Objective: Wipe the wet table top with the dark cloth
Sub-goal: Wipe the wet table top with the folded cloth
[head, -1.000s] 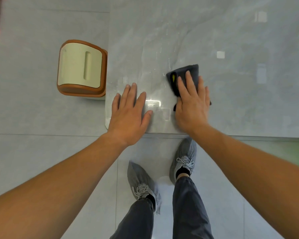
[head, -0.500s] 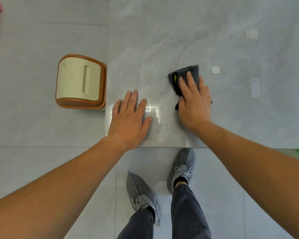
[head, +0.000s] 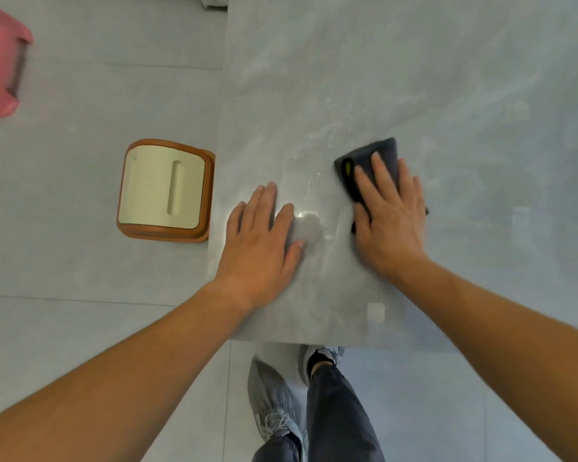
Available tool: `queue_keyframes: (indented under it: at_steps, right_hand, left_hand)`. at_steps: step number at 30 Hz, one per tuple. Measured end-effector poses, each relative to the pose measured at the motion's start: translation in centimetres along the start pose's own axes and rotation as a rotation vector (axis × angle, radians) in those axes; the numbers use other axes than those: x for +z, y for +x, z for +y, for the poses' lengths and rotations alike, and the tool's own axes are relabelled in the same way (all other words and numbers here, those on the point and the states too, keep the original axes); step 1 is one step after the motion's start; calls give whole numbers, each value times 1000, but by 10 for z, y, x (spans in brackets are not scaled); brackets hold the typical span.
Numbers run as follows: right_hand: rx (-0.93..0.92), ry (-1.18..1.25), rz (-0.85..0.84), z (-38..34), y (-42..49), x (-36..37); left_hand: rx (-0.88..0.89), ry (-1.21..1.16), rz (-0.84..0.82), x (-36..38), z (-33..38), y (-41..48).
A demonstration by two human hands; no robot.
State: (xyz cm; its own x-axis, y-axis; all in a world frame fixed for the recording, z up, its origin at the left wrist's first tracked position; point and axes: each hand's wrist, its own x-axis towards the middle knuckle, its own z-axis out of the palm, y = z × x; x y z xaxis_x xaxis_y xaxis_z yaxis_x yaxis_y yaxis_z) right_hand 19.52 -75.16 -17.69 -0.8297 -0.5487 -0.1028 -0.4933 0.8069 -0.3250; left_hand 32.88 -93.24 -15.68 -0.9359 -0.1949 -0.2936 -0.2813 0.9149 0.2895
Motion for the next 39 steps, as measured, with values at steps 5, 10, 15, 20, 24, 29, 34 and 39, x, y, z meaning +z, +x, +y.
queue_keyframes:
  at_steps: [5, 10, 15, 20, 24, 29, 34, 39]
  right_hand:
    - [-322, -42, -90, 19, -20, -1]
    - [-189, -7, -49, 31, 60, -16]
    - [-57, 36, -35, 15, 88, -17]
    - [-326, -5, -150, 39, 80, -24]
    - [-93, 46, -66, 35, 148, -37]
    - [108, 101, -31, 3, 170, -32]
    - [10, 33, -91, 8, 134, -26]
    - [188, 51, -40, -3, 200, -34]
  left_hand:
    - [-50, -9, -3, -20, 7, 45]
    - [-66, 1, -26, -37, 6, 74]
    - [-91, -5, -60, -47, 2, 97]
    - [-100, -13, -85, -59, -5, 111]
    - [-66, -23, -70, -65, -12, 132]
    - [-23, -41, -56, -70, -21, 162]
    - [26, -24, -77, -74, -33, 178]
    - [50, -45, -38, -77, -39, 182]
